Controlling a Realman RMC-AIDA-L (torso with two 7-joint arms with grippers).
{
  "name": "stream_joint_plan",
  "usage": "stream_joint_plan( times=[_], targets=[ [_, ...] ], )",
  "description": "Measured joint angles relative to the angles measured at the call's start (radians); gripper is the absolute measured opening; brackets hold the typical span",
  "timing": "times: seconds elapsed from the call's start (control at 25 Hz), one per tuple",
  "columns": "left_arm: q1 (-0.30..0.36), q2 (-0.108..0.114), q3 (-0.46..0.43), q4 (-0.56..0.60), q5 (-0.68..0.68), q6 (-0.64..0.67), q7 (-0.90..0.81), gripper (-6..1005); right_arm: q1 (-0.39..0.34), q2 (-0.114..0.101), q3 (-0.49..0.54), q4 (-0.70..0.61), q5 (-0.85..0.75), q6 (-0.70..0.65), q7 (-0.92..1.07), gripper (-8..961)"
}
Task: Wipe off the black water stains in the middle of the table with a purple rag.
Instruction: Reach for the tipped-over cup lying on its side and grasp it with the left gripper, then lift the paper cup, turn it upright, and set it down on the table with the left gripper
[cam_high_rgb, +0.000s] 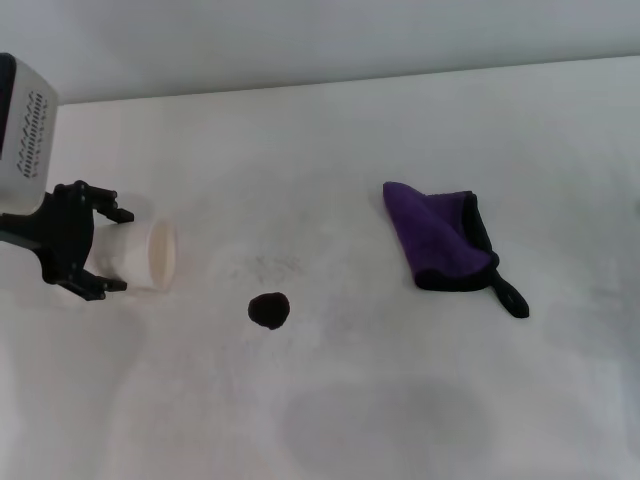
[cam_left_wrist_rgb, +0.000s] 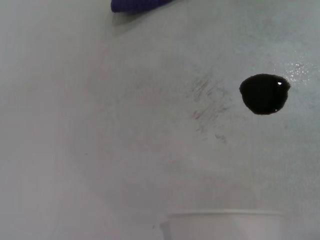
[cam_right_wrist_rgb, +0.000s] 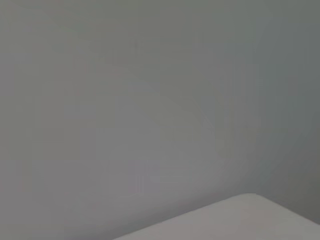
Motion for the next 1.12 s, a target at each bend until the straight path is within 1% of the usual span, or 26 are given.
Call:
stream_joint_plan(
  times=[0.12,0.36,0.68,0.88,1.12],
  targets=[
    [0.002,0.000,0.000,0.005,0.000,-0.003,-0.003,854,-0.001,0.000,0.000,-0.007,0.000,-0.001,0.000,842],
    [0.023,0.001,-0.001,0.052,-0.005,-0.046,-0.023,841,-0.001,-0.002,-0.001,-0.018,0.000,-0.002,0.000,839],
    [0.034,0.001,-0.001,0.054,-0.015,-0.047,-0.029,823,-0.001,-0.002,-0.001,-0.021,-0.003,-0.002,0.000,835],
    [0.039,0.001,-0.001,0.054,-0.041,-0.048,-0.033,811,-0.003,-0.002,-0.005,-0.021,-0.003,-0.002,0.000,832],
    [0.054,0.001,-0.001,0.043,-0.131,-0.041,-0.034,779,-0.004,-0.002,-0.006,-0.021,-0.004,-0.001,0.000,829]
  ],
)
